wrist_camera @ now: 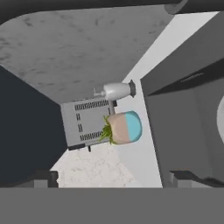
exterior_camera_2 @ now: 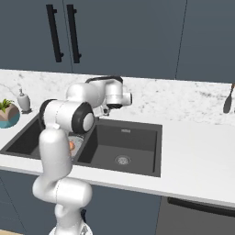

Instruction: Put the colander in the sink, put the tangerine, peach in the colander, and turn on the sink faucet and pour water over the colander.

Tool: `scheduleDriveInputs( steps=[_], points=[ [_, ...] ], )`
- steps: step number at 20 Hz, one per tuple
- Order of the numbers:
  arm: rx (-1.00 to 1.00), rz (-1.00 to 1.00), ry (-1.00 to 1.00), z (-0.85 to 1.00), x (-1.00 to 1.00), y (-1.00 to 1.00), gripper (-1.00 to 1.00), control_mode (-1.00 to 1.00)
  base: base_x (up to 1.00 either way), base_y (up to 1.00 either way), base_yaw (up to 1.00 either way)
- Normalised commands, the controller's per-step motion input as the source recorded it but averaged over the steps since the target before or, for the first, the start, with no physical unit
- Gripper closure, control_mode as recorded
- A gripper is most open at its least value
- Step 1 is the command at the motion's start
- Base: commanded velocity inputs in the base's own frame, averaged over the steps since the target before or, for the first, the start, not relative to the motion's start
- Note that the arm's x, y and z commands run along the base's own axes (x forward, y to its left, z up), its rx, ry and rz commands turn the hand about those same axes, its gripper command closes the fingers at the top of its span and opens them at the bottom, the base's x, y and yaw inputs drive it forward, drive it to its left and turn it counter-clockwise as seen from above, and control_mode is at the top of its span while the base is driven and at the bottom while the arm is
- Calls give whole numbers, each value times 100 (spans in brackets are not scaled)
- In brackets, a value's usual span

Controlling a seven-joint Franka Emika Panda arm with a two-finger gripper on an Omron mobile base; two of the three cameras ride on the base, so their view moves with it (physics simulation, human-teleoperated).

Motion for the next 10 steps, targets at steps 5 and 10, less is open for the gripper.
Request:
scheduleDriveInputs(
  steps=[5, 10],
  points=[
    [5, 9, 0, 0, 14, 23, -100, -100, 0, 0, 0],
    [5, 9, -2, 0, 10, 23, -100, -100, 0, 0, 0]
  ],
)
